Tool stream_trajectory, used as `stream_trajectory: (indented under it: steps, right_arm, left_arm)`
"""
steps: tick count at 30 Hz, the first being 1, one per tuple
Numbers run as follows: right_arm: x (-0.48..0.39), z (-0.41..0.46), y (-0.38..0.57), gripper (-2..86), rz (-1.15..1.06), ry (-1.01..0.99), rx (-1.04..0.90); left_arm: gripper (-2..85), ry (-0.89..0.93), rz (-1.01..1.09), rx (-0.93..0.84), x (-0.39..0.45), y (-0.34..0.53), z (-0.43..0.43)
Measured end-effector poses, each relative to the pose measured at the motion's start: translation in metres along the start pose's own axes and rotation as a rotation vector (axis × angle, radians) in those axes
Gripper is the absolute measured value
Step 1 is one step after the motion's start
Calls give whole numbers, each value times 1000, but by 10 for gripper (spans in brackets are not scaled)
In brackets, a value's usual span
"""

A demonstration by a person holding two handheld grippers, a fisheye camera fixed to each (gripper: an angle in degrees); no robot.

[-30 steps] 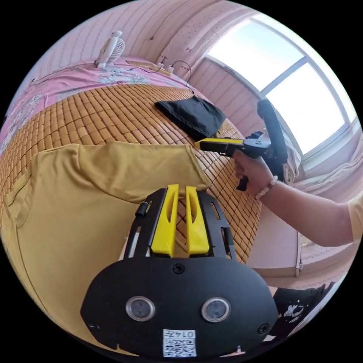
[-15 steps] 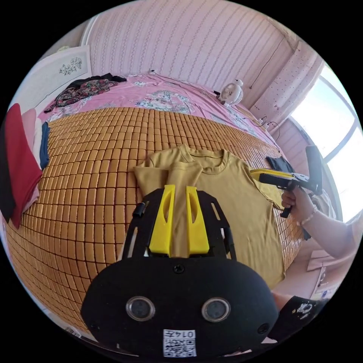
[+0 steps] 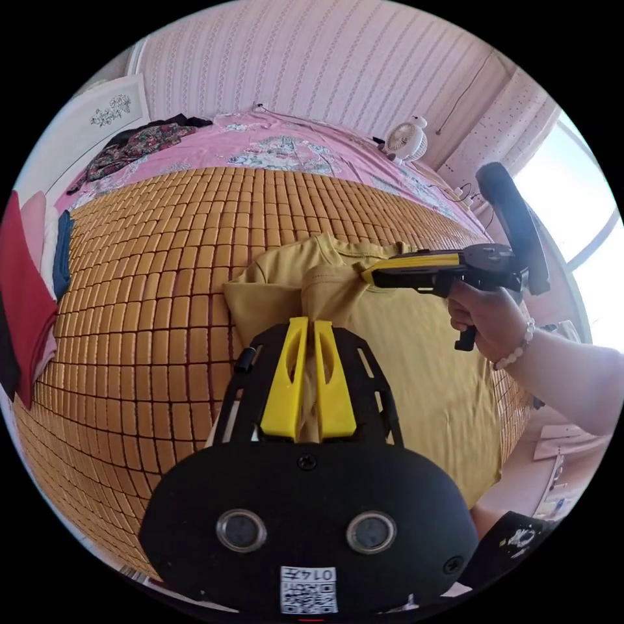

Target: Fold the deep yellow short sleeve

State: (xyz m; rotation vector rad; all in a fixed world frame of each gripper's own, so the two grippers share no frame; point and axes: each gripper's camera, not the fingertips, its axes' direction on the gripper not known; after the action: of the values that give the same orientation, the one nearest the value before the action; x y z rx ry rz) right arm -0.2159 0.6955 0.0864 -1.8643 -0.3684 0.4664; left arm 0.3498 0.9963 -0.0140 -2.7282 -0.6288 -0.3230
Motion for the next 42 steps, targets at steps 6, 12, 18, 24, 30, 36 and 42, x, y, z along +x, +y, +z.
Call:
stream_trajectory:
  steps: [6, 12, 18, 24, 30, 36, 42]
  right_arm:
    - [-61, -65, -92, 8, -124, -209, 232]
    - [-150, -69, -185, 54, -358, -378, 235]
    - [-168, -57, -177, 38, -407, -290, 70]
    - [-213, -41, -190, 45, -405, -265, -73]
    - [-285, -35, -245, 48, -386, -271, -157]
    - [-363, -27, -287, 30, -426, -219, -184]
    - [-398, -39, -293, -1, -536, -106, -196]
  left_arm:
    - [-6, -91, -164, 195, -44, 63, -76]
    - [33, -220, -433, 240, -122, 171, -117]
    - [57, -225, -539, 160, -178, 232, -103]
    - [63, -126, -567, 102, -219, 241, -67]
    - [21, -88, -524, 39, -244, 251, -40]
    - [-6, -33, -575, 42, -262, 265, -43]
    - [-2, 27, -615, 22, -292, 288, -22]
